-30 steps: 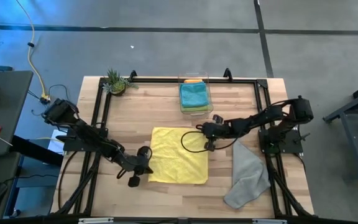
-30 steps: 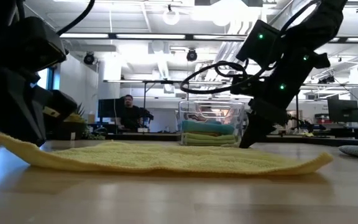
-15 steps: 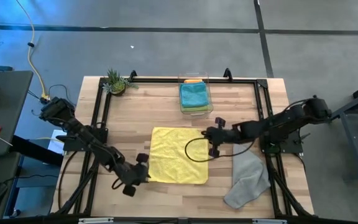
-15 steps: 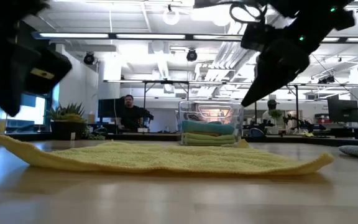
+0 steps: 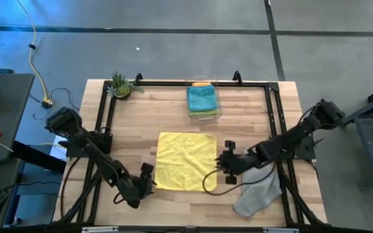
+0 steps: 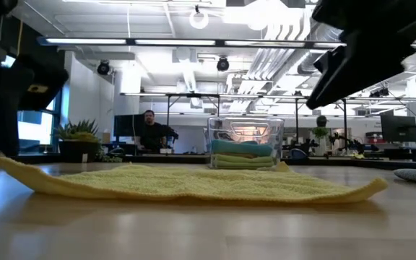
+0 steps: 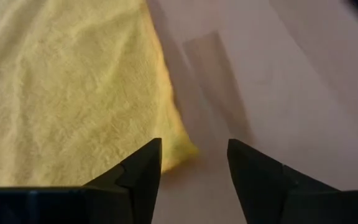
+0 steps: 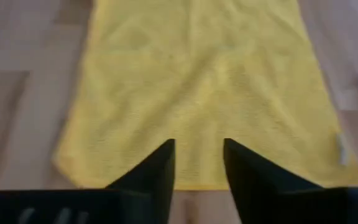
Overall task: Fold microfiber towels
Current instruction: Fold the yellow microfiber cloth
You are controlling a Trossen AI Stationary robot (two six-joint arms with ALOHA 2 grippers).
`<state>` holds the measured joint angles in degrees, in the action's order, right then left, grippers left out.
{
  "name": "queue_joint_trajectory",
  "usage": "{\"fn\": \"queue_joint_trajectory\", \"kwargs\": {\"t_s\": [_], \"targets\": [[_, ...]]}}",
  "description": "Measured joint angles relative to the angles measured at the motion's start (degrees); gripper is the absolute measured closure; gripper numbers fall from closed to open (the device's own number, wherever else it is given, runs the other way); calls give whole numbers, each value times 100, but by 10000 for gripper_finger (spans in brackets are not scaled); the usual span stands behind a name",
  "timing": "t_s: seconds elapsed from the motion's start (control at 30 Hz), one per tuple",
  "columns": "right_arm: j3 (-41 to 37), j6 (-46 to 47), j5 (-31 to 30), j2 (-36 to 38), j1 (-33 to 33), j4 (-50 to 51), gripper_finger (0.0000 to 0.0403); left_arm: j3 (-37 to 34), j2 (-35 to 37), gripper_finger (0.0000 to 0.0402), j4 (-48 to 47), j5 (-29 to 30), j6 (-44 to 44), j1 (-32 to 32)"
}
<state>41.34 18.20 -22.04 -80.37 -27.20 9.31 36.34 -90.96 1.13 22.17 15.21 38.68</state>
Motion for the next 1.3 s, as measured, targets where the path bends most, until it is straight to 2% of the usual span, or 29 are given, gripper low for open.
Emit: {"fn": "queue_joint_trajectory", "kwargs": {"t_s": [0.13, 0.23, 0.33, 0.53, 0.6, 0.9, 1.17, 1.3], "targets": [[2, 104, 138, -113, -343, -249, 231, -10, -285, 235, 95, 475, -59, 61], [4, 106, 194, -287, -595, -479, 213, -11, -361, 247, 82, 579, 96, 28], [4, 109, 260, -530, -795, -733, 212, -11, -399, 275, 121, 580, 104, -9], [191, 258, 676, -1132, -1015, -1048, 229, 47, -391, 374, 125, 556, 65, -44], [298, 275, 872, -1347, -1016, -1079, 235, 106, -389, 394, 128, 510, 66, -66], [775, -162, 760, -2038, -1009, -668, 260, 181, -389, 398, 95, 501, 90, -80], [841, -25, 897, -2156, -939, -451, 280, 181, -387, 400, 9, 488, 120, -81], [841, -7, 855, -2201, -931, -460, 309, 181, -387, 400, -3, 492, 176, -82]]}}
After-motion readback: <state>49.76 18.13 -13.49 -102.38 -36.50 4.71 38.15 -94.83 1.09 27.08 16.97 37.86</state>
